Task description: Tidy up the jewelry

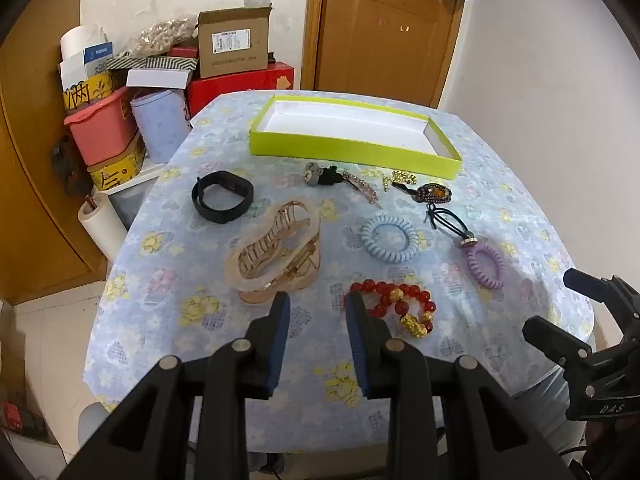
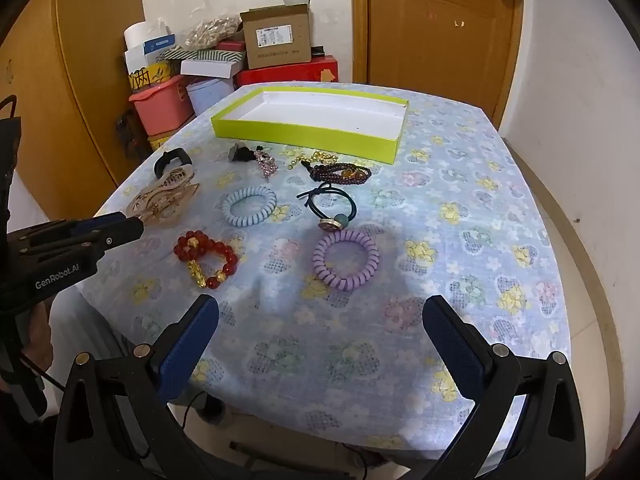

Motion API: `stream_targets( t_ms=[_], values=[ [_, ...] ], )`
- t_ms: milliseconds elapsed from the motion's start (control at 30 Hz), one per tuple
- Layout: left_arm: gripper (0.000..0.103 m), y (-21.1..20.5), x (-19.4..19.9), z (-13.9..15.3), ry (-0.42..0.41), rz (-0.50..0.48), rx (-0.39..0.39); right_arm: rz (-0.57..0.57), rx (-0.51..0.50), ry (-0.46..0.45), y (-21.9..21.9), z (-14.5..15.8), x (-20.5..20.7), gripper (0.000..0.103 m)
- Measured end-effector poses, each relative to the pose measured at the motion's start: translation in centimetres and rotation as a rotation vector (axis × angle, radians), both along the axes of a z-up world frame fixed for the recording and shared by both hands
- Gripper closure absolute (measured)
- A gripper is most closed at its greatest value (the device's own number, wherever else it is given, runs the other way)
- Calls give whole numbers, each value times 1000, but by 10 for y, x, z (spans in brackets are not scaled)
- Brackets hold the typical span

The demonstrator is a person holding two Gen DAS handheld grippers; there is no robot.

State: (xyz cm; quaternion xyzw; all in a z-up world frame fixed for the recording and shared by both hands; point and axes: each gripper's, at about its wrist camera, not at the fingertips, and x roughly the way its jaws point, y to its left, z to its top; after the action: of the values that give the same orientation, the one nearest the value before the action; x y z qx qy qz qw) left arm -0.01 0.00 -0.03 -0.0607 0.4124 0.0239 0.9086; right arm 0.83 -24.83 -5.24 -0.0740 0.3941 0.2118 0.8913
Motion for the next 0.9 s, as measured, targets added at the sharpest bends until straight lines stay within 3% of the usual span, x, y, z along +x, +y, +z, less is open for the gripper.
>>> stream_targets(
  t_ms=[500, 900],
  values=[
    [73, -7, -2, -4, 30, -36, 64, 5, 14, 3, 2, 1, 1, 1],
    [73, -6, -3, -4, 38, -41, 51, 5, 14, 0, 2, 3, 1, 1]
  ],
)
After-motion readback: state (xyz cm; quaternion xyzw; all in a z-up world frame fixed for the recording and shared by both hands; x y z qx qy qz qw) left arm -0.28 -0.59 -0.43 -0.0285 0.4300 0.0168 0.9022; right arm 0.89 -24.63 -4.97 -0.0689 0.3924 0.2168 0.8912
